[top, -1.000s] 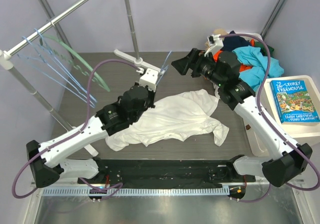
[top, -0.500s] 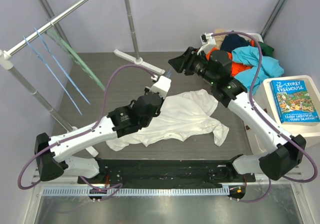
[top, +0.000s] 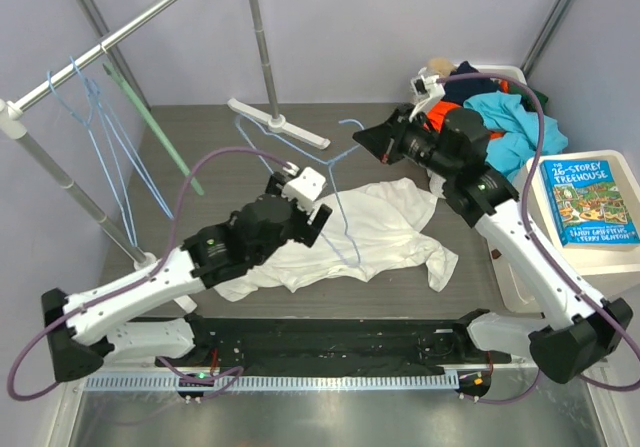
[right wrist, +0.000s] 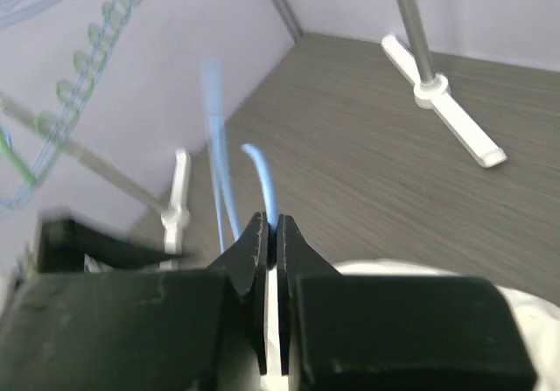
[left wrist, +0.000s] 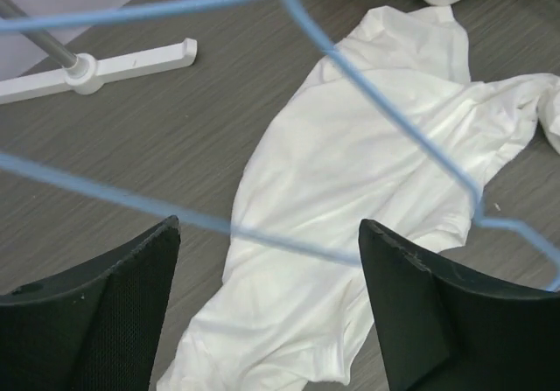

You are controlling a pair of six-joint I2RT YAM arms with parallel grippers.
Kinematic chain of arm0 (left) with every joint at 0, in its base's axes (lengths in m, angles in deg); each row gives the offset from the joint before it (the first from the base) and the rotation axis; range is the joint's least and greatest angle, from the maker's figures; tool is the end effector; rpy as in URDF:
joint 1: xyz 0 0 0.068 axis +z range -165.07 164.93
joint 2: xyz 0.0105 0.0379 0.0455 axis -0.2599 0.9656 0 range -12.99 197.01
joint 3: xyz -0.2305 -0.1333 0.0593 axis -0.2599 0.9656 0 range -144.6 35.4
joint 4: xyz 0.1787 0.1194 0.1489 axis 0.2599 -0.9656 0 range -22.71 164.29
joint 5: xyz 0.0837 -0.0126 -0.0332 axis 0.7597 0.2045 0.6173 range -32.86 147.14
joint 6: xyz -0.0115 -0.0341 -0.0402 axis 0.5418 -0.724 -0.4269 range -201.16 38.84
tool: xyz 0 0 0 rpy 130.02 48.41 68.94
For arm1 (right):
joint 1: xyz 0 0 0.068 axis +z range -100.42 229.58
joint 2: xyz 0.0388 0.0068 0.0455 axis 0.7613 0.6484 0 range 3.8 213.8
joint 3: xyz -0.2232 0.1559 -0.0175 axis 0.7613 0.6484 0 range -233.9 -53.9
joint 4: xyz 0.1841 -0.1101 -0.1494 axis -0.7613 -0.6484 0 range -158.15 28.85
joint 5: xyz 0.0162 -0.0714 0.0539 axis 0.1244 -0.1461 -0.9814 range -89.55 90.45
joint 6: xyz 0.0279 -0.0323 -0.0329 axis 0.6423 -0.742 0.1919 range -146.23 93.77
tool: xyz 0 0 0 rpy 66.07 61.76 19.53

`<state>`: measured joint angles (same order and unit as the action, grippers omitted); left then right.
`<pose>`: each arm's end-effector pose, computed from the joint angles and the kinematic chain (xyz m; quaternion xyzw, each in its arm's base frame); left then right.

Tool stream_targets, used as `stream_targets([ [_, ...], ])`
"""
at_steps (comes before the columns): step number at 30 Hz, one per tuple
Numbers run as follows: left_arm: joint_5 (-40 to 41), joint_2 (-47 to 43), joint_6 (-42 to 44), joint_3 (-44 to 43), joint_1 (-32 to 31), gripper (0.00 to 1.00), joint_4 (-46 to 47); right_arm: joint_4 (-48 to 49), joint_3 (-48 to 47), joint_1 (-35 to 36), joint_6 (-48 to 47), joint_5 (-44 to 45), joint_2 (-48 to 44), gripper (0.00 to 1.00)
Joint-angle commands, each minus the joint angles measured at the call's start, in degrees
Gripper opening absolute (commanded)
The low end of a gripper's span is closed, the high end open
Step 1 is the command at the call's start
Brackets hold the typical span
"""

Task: Place the t-shirt on the hanger
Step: Pick up the hanger from the clothesline.

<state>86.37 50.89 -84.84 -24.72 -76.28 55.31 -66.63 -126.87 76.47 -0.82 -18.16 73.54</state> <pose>0.1351 -0.2099 0.3537 0.2652 0.7735 -0.1102 0.5650 0.2423 0.1355 0.4307 -0.1212 0.7098 0.4061 0.5626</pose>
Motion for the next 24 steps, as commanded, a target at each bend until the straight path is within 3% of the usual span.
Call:
stream_targets([
  [1,-13.32,-12.25,7.01,0.35,4.34,0.87,-5.44,-6.72,0.99,-1.49,-16.77,-15.88,-6.0,0.01],
  [3,-16.82,-15.43,10.78,1.66,5.57,0.94,-7.45,-13.11,-0.06,-1.49,-24.91,-20.3,-6.98,0.01],
  [8,-28.85,-21.06,22.39,3.6,6.72,0.98,-13.35,-29.54,-4.97,-0.62,-40.15,-26.56,-8.04,0.01],
  [10,-31.95,-22.3,27.29,5.18,6.72,1.0,-11.97,-35.19,-6.91,0.52,-48.46,-26.83,-7.86,0.01],
  [14,-41.09,-24.85,37.75,12.2,6.81,1.0,-6.08,-42.59,-8.94,4.3,-54.32,-25.95,-8.12,0.01],
  [24,-45.31,-10.63,34.89,11.25,6.81,0.98,3.07,-47.7,-10.61,10.19,-59.24,-22.35,-9.26,0.01],
])
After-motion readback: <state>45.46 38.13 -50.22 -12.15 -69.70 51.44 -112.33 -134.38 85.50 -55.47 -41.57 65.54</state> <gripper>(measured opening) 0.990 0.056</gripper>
